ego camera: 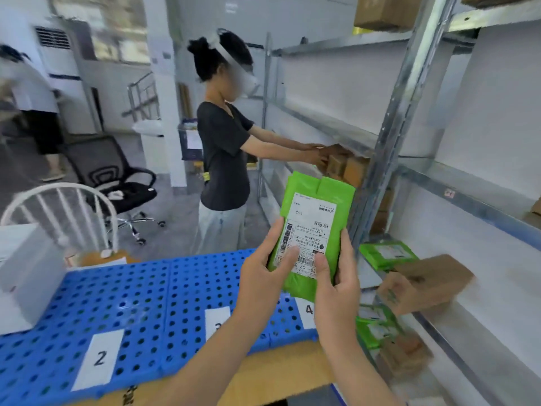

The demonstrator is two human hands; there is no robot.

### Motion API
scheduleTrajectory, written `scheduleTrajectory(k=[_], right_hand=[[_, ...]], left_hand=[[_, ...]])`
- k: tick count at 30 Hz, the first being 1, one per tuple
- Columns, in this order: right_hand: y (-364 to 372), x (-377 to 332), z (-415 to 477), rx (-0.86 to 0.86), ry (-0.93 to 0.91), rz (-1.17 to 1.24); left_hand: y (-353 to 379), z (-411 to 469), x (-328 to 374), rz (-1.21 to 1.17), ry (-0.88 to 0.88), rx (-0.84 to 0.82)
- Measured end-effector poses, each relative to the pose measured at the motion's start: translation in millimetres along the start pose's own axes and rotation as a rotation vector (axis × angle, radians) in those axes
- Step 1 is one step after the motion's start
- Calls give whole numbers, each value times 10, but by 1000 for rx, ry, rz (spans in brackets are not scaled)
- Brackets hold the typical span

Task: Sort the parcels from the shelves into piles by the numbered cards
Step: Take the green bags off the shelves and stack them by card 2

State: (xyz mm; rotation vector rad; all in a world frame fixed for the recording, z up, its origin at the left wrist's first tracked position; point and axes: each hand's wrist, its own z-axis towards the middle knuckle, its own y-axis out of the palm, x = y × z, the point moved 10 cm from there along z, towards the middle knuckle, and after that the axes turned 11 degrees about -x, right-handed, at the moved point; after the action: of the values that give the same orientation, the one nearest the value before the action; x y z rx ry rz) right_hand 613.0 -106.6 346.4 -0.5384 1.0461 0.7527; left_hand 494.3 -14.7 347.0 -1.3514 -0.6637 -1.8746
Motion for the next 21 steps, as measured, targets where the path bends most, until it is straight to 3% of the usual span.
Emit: scheduleTrajectory(k=[10,21], right_hand=[[1614,191,-154,-355,40,173],[3498,877,85,-534,141,126]], left_hand=[[-1519,-569,-203,84,-53,347],[-3255,-500,-923,116,-156,524]])
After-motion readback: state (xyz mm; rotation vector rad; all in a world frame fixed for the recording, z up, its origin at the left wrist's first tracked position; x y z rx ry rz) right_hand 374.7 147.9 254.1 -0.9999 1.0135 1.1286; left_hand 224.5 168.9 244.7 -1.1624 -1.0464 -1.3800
